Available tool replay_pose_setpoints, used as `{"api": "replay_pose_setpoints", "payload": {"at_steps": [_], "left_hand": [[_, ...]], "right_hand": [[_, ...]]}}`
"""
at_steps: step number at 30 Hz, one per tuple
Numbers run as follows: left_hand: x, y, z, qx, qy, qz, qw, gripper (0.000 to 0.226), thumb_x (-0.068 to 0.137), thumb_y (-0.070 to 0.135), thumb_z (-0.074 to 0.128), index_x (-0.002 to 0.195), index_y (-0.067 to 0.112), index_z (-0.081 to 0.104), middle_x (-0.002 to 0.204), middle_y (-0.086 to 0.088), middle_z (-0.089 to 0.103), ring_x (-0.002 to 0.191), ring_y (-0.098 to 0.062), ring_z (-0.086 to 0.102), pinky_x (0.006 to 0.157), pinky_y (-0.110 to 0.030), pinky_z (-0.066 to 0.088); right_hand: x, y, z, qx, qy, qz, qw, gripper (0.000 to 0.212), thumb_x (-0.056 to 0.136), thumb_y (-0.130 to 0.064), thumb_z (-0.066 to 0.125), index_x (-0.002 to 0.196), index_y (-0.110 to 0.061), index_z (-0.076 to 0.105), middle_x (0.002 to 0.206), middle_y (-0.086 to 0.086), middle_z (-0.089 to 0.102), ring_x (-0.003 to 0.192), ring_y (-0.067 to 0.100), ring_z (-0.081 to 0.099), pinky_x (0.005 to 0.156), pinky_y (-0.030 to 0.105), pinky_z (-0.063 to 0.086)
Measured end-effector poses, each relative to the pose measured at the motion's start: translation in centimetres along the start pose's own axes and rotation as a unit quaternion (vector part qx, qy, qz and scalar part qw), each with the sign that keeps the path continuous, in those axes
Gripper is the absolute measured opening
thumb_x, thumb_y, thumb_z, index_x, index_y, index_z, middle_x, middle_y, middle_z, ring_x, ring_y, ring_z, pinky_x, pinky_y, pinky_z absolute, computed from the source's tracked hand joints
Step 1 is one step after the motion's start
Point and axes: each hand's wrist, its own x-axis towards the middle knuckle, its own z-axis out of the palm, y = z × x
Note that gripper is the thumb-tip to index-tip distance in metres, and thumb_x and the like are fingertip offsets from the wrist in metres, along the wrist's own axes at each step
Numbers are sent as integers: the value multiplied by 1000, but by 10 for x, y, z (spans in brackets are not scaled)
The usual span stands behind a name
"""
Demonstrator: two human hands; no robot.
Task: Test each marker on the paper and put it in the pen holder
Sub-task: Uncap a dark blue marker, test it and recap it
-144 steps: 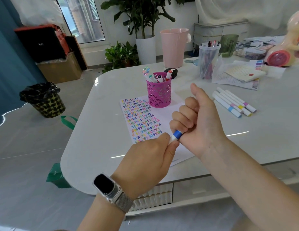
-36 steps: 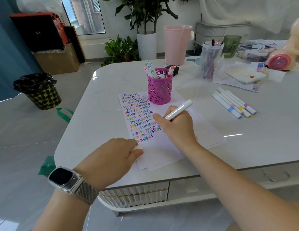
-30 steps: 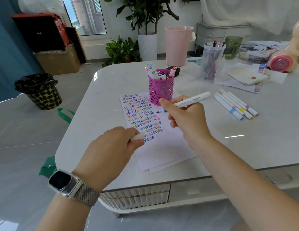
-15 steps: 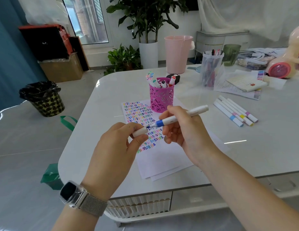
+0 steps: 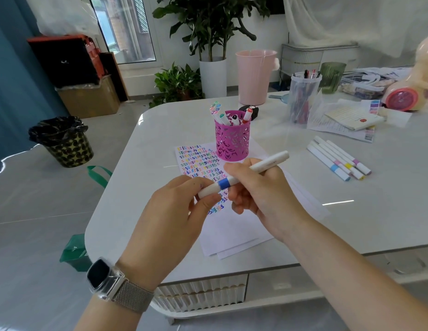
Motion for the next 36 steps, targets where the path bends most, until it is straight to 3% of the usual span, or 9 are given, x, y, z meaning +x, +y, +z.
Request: {"api": "replay_pose_setpoints", "payload": {"at_steps": [4,7,21,33,36], "left_hand": [[-4,1,4,16,23,16,999,31,88,47,42,84,25,63,66,9,54,60,-14,48,54,-37,46],[-4,4,5,67,32,23,997,36,87,46,36,83,22,63,57,7,52,48,-20,49,43,-41,46],[-17,-4,2,133,-26,43,990,38,87,42,34,76,16,60,48,4,55,40,-22,51,37,-37,45],[-18,1,2,43,-44,7,998,37,87,46,36,76,18,59,52,2,56,44,-19,53,45,-39,47],[-10,14,-4,-100,-37,-52,993,30,95,34,47,69,22,57,55,3,61,43,-8,57,50,-21,47]], "right_hand": [[0,4,2,25,14,23,999,35,86,-9,64,59,-13,41,41,3,49,35,11,38,37,18,32],[-1,8,3,49,8,50,998,35,87,-9,62,60,-14,40,41,2,46,37,11,36,37,18,29],[-9,22,8,72,-33,98,992,33,90,-8,57,62,-12,41,41,2,42,38,11,35,35,18,30],[-12,14,6,38,-24,73,996,38,88,-7,60,56,-15,41,40,1,45,38,12,36,36,18,31],[-9,-3,6,40,-41,35,998,36,86,-10,66,55,-16,48,40,-1,44,38,12,35,35,19,32]]}}
